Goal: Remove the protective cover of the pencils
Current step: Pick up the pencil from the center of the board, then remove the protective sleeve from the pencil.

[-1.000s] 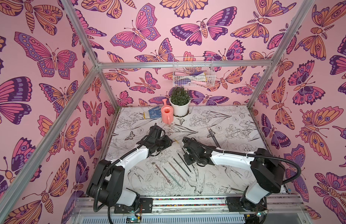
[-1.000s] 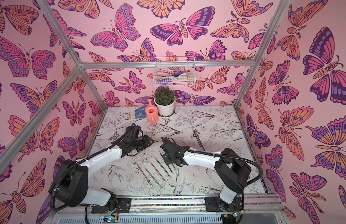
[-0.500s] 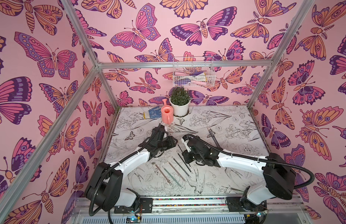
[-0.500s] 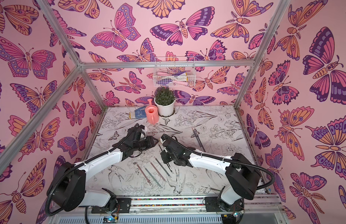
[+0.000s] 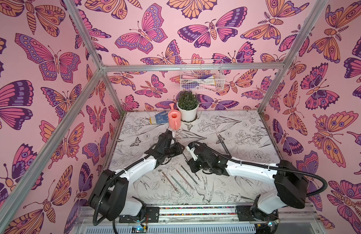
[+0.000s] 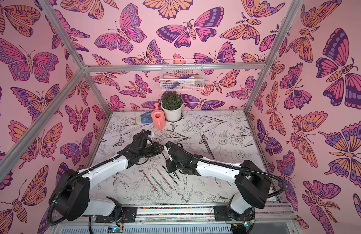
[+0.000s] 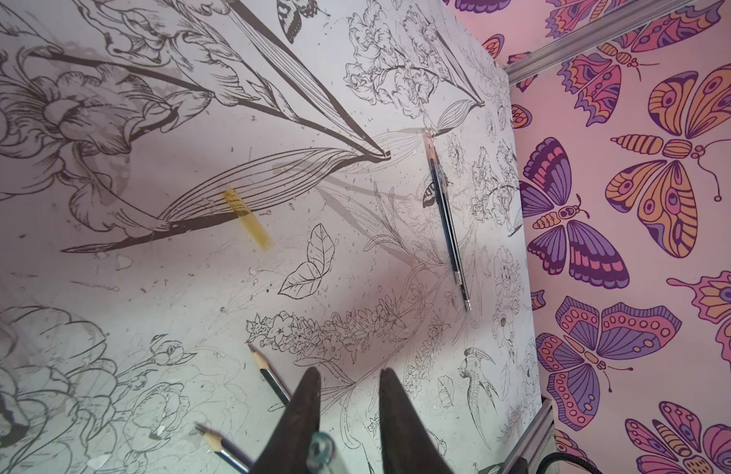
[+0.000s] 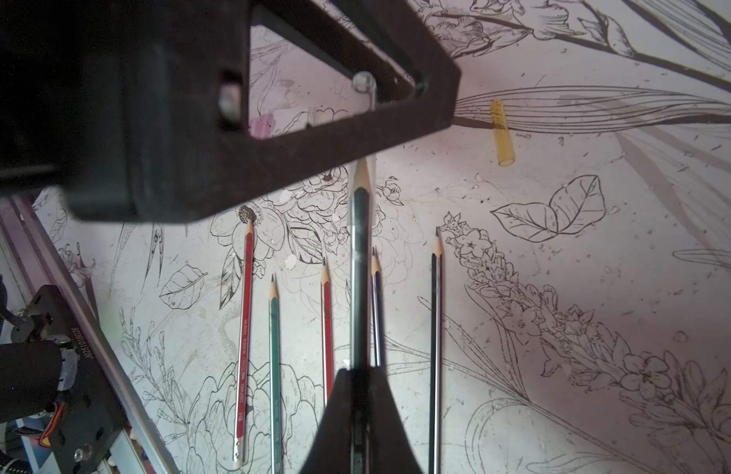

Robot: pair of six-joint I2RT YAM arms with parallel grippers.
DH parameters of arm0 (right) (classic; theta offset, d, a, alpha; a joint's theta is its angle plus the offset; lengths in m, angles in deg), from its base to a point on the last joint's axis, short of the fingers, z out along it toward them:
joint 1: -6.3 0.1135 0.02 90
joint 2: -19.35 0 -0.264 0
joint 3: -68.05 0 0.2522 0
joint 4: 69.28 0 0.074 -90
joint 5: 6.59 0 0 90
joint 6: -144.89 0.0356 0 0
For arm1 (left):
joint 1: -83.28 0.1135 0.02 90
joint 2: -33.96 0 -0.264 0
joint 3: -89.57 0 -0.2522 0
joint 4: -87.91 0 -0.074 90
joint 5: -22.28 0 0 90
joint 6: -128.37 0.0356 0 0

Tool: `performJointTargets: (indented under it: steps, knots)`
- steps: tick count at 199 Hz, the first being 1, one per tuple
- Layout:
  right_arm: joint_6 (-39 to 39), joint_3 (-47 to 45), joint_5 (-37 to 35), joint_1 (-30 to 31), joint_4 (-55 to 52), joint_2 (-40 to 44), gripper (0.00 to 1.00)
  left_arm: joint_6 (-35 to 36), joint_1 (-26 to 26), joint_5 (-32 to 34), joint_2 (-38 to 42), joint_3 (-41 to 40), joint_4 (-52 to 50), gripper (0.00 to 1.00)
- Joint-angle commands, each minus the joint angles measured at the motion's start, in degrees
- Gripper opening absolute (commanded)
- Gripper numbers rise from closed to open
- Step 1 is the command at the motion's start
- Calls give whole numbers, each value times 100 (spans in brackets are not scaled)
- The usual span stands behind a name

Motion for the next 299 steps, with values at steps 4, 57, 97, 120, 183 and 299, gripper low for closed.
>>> performJointTargets:
  steps: [4, 57, 97, 120, 183, 299]
  knots:
    - [100, 190, 51, 33, 104, -61, 5, -35, -18, 43, 22, -105, 90, 24]
    - [142, 208, -85, 37, 149, -44, 5, -135, -18, 82, 8, -138, 96, 24]
    - [239, 208, -172, 34, 238, -76, 4, -143, -18, 96, 34, -155, 90, 19]
    - [257, 200, -133, 40, 294, -72, 4, -172, -18, 121, 47, -168, 77, 12]
    - [266, 182, -96, 39, 317, -238, 4, -330, -18, 256, 164, -260, 76, 12]
    - [100, 186, 16, 312, 242, -261, 4, -605, 172, 416, 351, -514, 129, 12]
